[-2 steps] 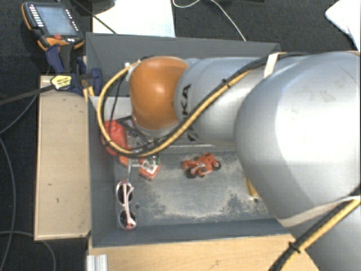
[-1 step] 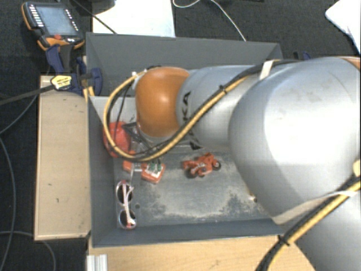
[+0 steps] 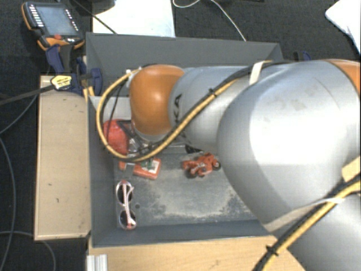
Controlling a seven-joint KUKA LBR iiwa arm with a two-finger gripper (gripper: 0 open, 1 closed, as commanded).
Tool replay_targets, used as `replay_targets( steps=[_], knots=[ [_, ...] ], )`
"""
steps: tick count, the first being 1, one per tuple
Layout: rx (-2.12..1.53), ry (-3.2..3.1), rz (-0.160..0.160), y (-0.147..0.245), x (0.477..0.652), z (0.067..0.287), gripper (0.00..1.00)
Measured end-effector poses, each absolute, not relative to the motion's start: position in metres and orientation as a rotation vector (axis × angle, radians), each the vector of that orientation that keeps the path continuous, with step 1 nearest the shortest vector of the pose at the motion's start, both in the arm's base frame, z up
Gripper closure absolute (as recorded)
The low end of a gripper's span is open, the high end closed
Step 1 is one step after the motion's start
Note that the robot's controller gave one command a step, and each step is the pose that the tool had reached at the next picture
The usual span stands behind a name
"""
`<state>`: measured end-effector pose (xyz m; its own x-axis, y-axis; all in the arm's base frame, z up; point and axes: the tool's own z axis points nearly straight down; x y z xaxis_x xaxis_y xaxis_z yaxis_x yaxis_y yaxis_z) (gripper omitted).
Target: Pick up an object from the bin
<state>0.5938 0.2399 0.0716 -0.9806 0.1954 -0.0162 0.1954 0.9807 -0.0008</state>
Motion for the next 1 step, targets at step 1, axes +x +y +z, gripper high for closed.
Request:
replay_targets(
  steps=[1],
  knots=[
    [0.309,3.110,-0.003,0.2398,0.5938,0.0716,1.00]
  ],
)
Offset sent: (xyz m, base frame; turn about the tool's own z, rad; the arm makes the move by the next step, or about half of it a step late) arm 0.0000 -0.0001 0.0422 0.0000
